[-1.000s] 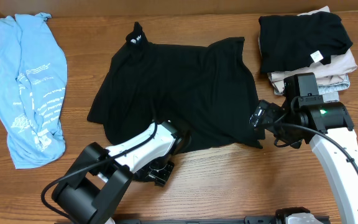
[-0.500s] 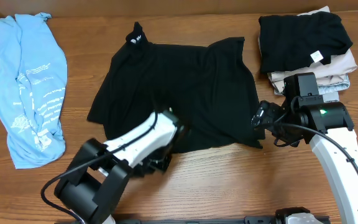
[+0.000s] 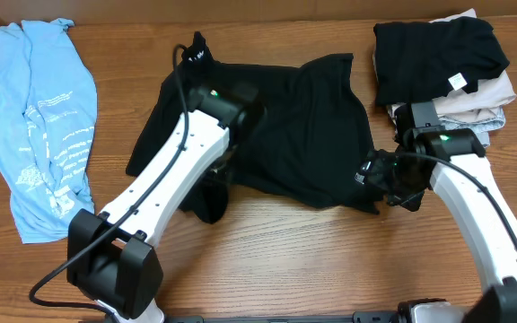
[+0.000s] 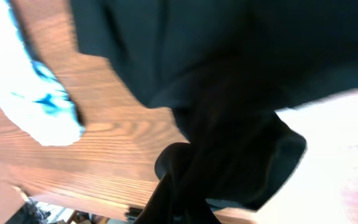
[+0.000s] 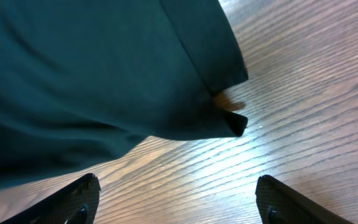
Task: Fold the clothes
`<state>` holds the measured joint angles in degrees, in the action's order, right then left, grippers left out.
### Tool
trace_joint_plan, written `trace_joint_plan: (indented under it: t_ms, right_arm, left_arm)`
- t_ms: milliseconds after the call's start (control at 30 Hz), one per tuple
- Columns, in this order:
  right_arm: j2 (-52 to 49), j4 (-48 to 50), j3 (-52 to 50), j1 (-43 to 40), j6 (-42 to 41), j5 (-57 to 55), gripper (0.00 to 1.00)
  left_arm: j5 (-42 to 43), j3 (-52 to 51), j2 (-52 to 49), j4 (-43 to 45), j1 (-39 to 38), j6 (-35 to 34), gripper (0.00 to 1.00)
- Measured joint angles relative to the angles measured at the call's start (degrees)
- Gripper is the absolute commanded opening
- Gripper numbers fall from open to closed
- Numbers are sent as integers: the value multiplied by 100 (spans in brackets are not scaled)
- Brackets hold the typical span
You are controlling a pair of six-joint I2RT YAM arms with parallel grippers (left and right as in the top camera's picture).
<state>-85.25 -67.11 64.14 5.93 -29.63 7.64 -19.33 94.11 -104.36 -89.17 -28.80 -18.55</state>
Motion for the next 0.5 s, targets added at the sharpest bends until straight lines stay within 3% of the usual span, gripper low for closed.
trace_joint_plan:
  t_ms: [300, 500]
  right_arm:
    - [-516, -28, -308, 0, -37, 120, 84]
    - [-518, 807, -883, 11, -42, 487, 80]
  left_arm:
    - [-717, 426, 2, -116, 542, 0, 4]
    - [-828, 431, 0, 116, 601, 0, 4]
